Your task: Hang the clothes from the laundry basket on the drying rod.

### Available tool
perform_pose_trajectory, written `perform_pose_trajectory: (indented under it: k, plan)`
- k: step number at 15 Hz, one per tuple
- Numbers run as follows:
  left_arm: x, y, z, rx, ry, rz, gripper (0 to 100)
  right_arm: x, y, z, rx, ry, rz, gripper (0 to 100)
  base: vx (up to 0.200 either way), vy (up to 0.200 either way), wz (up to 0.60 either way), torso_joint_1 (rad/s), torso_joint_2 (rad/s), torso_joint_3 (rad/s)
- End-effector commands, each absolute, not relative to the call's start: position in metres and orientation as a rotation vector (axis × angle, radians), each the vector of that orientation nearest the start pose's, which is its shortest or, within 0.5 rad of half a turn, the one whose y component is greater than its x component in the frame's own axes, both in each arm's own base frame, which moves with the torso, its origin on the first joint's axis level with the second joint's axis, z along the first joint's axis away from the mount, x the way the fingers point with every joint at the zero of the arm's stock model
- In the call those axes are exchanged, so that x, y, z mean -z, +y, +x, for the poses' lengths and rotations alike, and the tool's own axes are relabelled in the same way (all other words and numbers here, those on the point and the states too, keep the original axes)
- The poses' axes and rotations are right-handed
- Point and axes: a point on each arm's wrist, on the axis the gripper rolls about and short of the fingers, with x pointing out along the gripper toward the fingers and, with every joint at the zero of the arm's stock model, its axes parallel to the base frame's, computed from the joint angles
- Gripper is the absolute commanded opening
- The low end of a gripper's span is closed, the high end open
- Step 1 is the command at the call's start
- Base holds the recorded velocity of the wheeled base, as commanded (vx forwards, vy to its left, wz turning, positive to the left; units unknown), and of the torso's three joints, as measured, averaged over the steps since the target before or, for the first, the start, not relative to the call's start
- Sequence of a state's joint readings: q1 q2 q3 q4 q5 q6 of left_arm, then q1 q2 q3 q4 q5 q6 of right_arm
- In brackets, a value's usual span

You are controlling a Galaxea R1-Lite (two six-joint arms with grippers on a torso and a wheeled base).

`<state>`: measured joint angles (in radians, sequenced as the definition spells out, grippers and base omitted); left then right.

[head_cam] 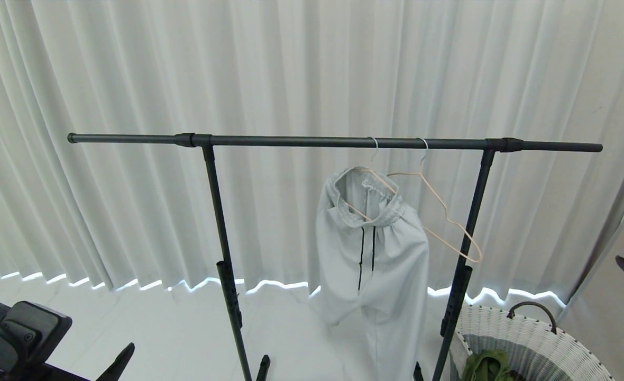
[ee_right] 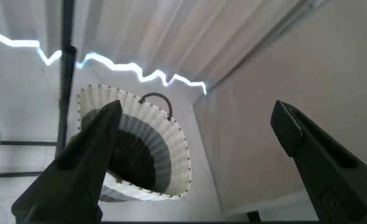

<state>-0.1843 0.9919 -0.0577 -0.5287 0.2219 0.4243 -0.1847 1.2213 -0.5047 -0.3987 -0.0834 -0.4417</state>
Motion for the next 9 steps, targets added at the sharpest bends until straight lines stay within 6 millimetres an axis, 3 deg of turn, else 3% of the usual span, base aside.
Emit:
perform_pose_trajectory:
  k: [1,5,9]
  plan:
    - [-0.1158,-0.0123,0.0938,0.045,0.399,0.499,100,-0.1889,-0.0352,0.1728,0.193,0.386,-0.417,100,0.0,0.0,0.0,0.0,0.0,0.0]
    - [-0.1163,-0.0122,0.0933,0.044,0.394,0.498,100,-0.1873,-0.0349,0.1715,0.192,0.39,-0.417,100,0.0,0.0,0.0,0.0,0.0,0.0]
    - [-0.1153,-0.0116,0.0903,0.043,0.388,0.497,100,-0.186,-0.0345,0.1707,0.188,0.394,-0.423,100,0.0,0.0,0.0,-0.181,0.4,0.211]
